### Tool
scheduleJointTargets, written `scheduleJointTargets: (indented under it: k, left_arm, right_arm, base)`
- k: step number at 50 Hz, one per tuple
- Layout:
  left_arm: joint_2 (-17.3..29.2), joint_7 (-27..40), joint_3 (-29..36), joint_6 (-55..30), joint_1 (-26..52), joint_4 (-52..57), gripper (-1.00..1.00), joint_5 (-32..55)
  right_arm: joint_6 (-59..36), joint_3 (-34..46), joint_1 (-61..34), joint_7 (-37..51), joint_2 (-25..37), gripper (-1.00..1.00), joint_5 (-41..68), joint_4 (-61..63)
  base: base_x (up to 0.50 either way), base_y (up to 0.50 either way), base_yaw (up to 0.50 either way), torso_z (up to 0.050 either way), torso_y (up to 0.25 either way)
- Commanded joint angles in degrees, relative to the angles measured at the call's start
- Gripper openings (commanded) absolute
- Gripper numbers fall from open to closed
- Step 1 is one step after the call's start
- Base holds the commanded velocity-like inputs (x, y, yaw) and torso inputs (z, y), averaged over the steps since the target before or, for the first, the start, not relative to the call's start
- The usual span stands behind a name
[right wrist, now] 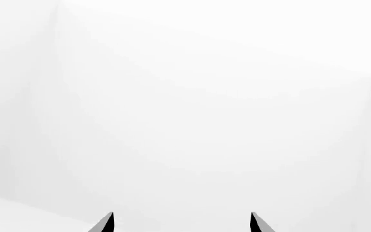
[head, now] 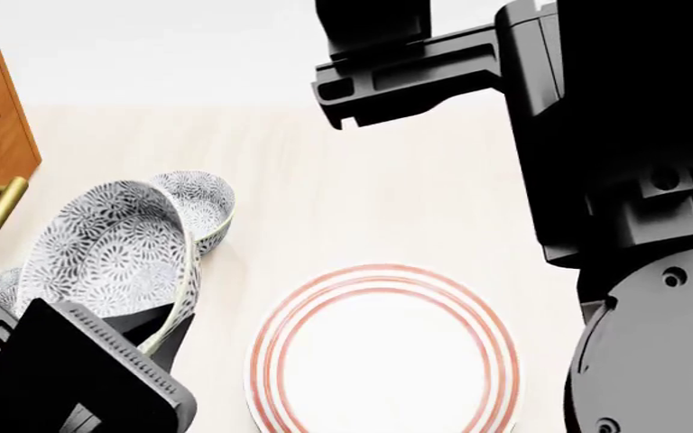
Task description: Put the bowl at the front on the plate.
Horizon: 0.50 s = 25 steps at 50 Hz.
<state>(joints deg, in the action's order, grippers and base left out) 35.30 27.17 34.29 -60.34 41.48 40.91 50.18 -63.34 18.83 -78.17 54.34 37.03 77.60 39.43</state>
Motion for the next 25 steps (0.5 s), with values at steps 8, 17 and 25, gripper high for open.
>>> scheduleJointTargets:
  k: [8, 17, 25]
  left_arm:
    - [-1.0, -2.7, 3.7, -0.4, 3.7, -1.1, -1.0, -2.4]
    - [-1.2, -5.0, 5.7, -0.7, 5.7, -1.7, -1.0, -2.8]
    - [-2.2, -6.2, 7.6, -2.4, 9.0, -2.1, -1.0, -3.2]
  right_arm:
    - [0.2, -0.5, -0.6, 0.8, 0.7, 1.0, 1.1, 0.1]
    - [0.6, -1.0, -0.6, 1.1, 1.2, 1.0, 1.5, 0.3]
    - [0.8, -1.2, -0.6, 1.4, 1.5, 1.0, 1.8, 0.4]
  base:
    - [0.0, 0.0, 0.0, 0.0, 0.0]
    - [0.0, 0.0, 0.0, 0.0, 0.0]
    - [0.0, 0.0, 0.0, 0.0, 0.001]
